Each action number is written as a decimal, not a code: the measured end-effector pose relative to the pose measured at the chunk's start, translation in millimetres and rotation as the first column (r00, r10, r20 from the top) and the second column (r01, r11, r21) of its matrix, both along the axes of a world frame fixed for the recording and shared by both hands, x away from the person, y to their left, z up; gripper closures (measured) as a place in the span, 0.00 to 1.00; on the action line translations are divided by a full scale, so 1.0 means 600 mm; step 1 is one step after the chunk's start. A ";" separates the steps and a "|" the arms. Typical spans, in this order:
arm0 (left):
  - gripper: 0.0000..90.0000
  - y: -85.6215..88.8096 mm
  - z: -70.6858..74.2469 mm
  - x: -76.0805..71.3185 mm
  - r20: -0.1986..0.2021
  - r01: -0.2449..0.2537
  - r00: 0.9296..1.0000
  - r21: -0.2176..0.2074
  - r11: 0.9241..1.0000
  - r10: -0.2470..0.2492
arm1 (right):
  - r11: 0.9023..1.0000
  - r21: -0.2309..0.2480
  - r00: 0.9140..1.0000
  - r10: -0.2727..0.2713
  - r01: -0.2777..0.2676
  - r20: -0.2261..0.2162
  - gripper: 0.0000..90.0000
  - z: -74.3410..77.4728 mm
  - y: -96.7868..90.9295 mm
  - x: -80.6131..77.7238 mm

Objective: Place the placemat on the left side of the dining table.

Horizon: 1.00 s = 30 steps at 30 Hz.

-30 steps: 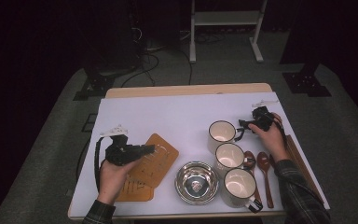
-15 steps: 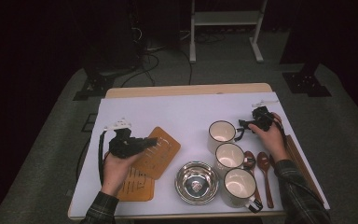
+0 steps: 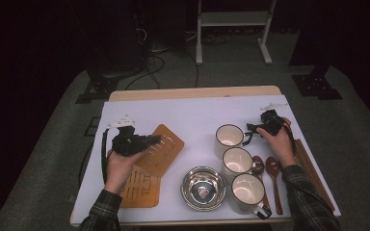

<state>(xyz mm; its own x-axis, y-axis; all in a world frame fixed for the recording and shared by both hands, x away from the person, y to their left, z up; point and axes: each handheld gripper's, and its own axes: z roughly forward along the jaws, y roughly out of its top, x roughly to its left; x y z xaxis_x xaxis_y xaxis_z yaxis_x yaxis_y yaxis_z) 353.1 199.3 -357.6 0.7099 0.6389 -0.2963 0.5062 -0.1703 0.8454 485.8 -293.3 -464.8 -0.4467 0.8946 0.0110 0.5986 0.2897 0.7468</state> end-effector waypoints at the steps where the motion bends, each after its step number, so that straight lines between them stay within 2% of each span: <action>1: 0.95 0.001 0.002 0.002 0.002 0.001 1.000 0.000 1.000 -0.001 | 1.000 -0.001 1.000 0.000 0.000 0.000 0.25 0.000 0.000 0.000; 8: 0.95 0.001 0.013 0.023 0.027 -0.002 1.000 0.001 1.000 0.002 | 1.000 -0.004 1.000 0.000 0.000 0.000 0.25 0.000 0.000 0.000; 14: 0.95 -0.004 0.012 0.039 0.041 -0.003 0.999 0.001 1.000 0.003 | 1.000 -0.005 1.000 0.001 -0.001 0.003 0.25 0.000 0.000 -0.001; 21: 0.95 -0.009 0.015 0.051 0.075 -0.002 0.997 0.040 0.999 -0.001 | 1.000 -0.007 1.000 -0.001 0.001 0.007 0.24 0.000 0.001 -0.002; 30: 0.95 -0.005 0.020 0.075 0.102 -0.021 0.995 0.034 0.999 0.017 | 1.000 -0.015 1.000 -0.010 0.010 0.011 0.22 0.000 0.003 -0.002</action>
